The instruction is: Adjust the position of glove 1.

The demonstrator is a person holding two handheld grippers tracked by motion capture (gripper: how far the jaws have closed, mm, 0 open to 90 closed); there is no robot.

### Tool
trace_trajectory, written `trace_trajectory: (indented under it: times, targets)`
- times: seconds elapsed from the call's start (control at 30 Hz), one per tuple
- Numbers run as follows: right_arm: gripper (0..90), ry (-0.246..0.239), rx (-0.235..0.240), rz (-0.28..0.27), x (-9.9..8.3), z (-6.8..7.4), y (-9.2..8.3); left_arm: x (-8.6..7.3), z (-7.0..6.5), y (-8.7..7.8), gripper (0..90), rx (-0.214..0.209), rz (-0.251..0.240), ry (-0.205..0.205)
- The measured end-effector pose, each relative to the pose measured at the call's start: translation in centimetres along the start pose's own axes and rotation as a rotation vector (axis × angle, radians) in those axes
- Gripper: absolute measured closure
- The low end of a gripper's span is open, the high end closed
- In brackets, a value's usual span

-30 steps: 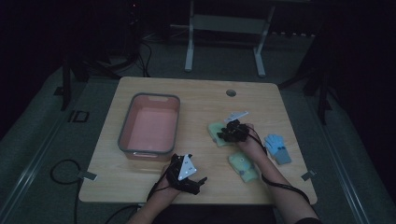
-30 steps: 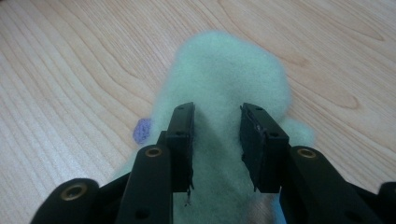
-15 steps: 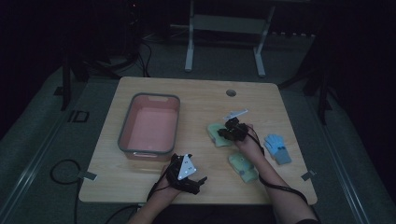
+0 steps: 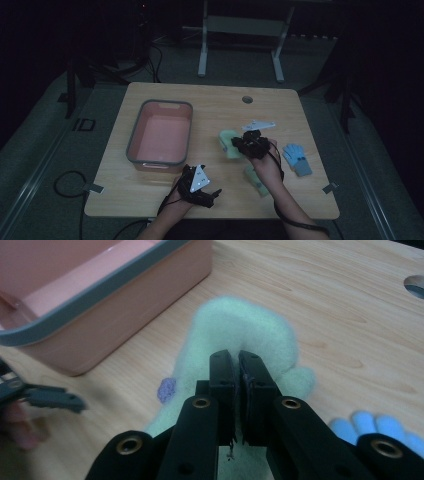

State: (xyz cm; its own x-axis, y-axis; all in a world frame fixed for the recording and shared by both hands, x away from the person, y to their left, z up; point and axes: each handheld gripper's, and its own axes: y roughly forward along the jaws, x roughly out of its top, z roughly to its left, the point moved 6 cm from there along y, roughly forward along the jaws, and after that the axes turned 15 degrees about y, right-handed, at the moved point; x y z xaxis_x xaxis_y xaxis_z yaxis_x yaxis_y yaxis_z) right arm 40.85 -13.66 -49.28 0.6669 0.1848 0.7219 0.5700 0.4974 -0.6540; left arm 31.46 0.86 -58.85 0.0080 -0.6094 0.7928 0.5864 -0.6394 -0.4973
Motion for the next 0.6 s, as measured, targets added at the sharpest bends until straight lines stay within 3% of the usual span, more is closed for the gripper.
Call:
trace_trajectory:
  times: [0.23,0.37,0.6]
  targets:
    - [85.8,0.070,-0.015,-0.037,-2.3,1.8,-0.9,0.0,0.0,-0.1,3.4,-0.002,-0.010,0.010]
    - [85.8,0.063,-0.048,-0.027,-3.4,2.1,-0.4,0.0,0.0,-0.1,3.4,-0.001,-0.010,0.005]
    - [85.7,0.104,-0.092,-0.007,-5.3,2.0,1.6,0.0,-0.1,-0.1,3.1,0.005,-0.010,0.007]
